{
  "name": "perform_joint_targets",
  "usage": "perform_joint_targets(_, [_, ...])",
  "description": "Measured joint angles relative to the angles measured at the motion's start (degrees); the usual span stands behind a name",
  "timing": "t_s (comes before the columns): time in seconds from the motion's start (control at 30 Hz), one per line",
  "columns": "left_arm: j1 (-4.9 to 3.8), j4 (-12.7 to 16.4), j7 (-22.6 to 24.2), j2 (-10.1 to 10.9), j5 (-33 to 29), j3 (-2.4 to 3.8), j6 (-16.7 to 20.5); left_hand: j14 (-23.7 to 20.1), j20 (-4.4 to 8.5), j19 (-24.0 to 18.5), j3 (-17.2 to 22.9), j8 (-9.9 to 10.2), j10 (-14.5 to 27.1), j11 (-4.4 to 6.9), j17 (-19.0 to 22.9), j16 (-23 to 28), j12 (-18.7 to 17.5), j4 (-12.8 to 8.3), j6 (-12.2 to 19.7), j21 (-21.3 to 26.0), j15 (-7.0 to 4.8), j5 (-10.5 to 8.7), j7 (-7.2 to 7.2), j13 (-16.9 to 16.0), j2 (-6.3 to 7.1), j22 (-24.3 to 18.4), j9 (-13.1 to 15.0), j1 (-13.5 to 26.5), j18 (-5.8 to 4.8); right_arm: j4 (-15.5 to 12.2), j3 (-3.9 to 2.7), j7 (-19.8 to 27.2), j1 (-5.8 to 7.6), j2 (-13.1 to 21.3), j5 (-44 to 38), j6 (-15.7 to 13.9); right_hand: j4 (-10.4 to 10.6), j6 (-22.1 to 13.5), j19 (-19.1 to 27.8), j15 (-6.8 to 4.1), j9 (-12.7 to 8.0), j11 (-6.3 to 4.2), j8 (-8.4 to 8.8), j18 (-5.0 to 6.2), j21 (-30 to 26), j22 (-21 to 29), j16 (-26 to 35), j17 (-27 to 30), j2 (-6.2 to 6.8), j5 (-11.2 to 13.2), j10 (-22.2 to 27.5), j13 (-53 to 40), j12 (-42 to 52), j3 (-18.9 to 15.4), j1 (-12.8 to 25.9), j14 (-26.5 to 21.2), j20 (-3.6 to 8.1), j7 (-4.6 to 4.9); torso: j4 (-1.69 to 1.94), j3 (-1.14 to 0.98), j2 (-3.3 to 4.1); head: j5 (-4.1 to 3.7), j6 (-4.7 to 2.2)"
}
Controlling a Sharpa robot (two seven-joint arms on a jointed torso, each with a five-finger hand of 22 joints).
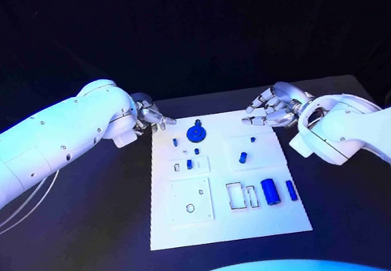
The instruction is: Assemble the parts on the task board
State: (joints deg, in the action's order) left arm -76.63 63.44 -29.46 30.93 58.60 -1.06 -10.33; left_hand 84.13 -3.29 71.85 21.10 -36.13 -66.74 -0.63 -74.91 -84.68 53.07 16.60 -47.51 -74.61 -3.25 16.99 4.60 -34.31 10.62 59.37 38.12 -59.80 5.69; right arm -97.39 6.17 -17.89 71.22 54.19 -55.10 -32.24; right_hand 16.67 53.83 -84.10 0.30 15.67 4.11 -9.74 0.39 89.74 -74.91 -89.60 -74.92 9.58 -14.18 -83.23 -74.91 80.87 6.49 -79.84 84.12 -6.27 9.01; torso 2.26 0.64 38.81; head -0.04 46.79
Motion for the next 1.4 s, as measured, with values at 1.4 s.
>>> perform_joint_targets(1.4, [0.04, -8.4, 0.0, -5.4, -2.6, -2.04, -10.6, 0.0, -0.2, -0.2, -1.1, 1.0, 0.5, -0.5, 0.0, 0.0, 0.0, 0.0, -0.2, 0.3, 0.4, -0.5, 0.62, 0.4, -0.91, 0.0, -1.1, -0.4, 0.01, 0.3, -0.01, 1.9, 0.14, -0.9, 0.5, -2.2, -0.1, -1.5, 8.7, -1.19, -0.2, -0.09, -2.65, 6.89, -38.0, 8.3, 19.9, 11.7, 0.11, 0.0, 15.1, 15.2, -27.4, 2.2, -0.1, -2.1, 1.09, -0.69, -0.12, -0.08, 1.01, 0.38, -0.34])
